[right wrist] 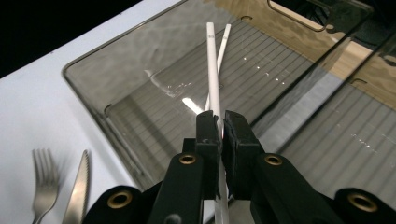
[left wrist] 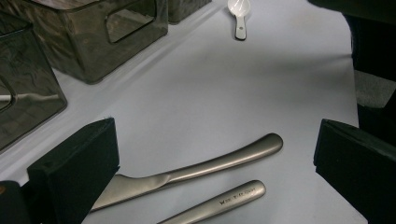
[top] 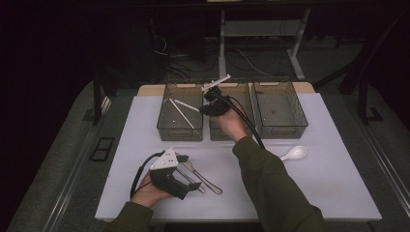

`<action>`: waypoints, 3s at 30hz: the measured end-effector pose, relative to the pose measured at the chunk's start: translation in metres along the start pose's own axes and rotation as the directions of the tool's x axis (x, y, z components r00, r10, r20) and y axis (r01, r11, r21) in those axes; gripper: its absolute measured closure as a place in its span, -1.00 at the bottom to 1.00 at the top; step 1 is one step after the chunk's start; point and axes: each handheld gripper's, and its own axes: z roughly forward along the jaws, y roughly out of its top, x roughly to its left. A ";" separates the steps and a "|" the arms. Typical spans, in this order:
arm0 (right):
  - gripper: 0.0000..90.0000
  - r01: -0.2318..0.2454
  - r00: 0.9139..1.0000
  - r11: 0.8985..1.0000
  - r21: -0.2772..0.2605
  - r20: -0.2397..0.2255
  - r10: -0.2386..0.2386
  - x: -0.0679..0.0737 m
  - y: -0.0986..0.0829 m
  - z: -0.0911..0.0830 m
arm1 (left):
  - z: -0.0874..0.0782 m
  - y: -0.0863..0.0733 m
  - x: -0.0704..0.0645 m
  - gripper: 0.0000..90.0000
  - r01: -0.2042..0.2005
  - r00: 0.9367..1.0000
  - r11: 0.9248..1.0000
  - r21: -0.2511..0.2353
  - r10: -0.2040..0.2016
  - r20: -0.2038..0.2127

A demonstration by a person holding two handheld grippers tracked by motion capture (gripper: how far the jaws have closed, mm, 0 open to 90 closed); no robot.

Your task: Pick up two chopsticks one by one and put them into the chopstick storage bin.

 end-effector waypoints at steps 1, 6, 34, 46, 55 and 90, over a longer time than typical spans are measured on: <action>0.89 -0.001 1.000 1.000 0.005 0.002 0.001 0.001 0.001 0.004 | 0.000 0.000 0.000 -1.00 0.003 1.000 1.000 -0.002 -0.003 0.000; 0.89 0.003 1.000 0.999 0.033 0.011 -0.004 0.004 0.009 0.022 | 0.000 0.000 0.000 -1.00 -0.001 1.000 1.000 0.000 0.001 -0.002; 0.73 -0.032 0.999 0.996 0.077 0.042 0.029 0.012 0.024 0.069 | 0.001 0.001 0.000 -1.00 0.002 1.000 1.000 -0.012 -0.002 -0.002; 0.24 -0.047 0.998 0.998 0.036 -0.050 0.049 0.013 0.025 0.047 | 0.000 0.001 0.000 -1.00 0.001 1.000 1.000 -0.011 -0.001 -0.003; 0.35 -0.019 0.993 1.000 -0.004 -0.115 0.018 0.009 0.011 0.018 | 0.000 0.001 0.000 -1.00 -0.005 1.000 1.000 -0.005 0.005 -0.007; 0.99 0.059 0.989 0.998 0.039 -0.141 -0.053 0.014 -0.025 -0.010 | 0.001 0.000 0.000 -1.00 -0.005 1.000 1.000 0.000 0.005 -0.008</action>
